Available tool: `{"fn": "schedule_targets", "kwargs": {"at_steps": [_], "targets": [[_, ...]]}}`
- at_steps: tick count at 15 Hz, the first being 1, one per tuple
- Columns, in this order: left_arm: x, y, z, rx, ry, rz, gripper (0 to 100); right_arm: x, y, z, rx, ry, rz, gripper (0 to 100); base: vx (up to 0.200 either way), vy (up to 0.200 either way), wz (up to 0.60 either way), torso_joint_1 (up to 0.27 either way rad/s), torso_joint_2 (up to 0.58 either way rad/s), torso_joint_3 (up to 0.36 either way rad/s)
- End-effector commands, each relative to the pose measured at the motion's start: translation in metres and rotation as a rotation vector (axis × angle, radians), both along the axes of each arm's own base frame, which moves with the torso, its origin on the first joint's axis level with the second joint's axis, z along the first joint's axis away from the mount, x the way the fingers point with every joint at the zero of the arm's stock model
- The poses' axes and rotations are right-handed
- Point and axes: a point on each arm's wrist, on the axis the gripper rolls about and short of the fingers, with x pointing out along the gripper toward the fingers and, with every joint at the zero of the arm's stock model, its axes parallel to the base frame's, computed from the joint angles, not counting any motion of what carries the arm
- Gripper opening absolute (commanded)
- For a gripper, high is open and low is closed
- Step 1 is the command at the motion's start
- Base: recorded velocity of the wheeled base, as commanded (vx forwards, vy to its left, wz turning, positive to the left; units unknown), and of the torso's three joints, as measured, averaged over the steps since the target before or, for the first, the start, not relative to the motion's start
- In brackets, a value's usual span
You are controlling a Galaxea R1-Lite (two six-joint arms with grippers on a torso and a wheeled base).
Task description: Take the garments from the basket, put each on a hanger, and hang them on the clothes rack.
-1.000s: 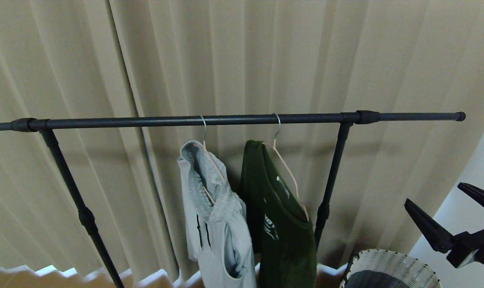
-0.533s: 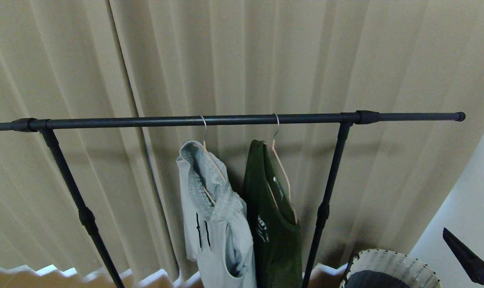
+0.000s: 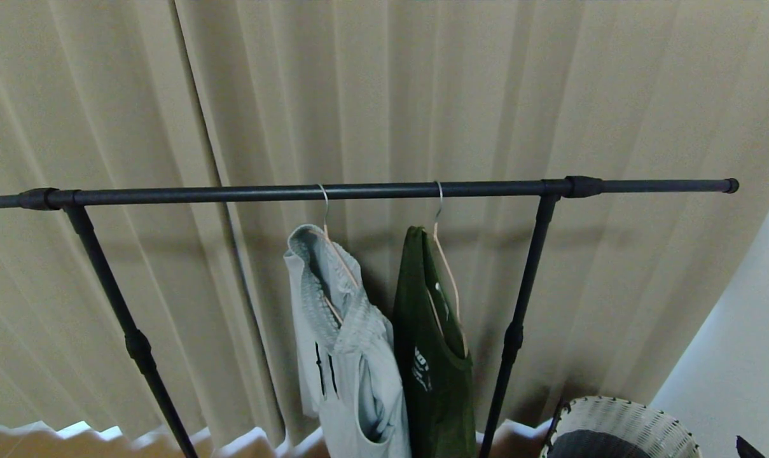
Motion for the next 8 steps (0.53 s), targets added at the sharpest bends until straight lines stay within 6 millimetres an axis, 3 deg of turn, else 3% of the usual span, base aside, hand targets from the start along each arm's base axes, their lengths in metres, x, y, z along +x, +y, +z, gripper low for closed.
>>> {"fn": "schedule_targets", "kwargs": {"at_steps": [1,4,8], "targets": [[0.0,0.0,0.0,0.0,0.002,0.001,100,-0.009,-0.002,0.006,0.014,-0.085,-0.009,100,0.0,0.0,0.0,0.0,0.0,0.0],[0.0,0.0,0.0,0.0,0.002,0.001,100,-0.03,-0.006,0.002,0.055,-0.211,-0.052,100,0.0,0.0,0.0,0.0,0.0,0.0],[0.0,0.0,0.0,0.0,0.002,0.001,100,-0.047,-0.008,-0.028,0.063,-0.184,-0.176,100,0.0,0.0,0.0,0.0,0.0,0.0]]}}
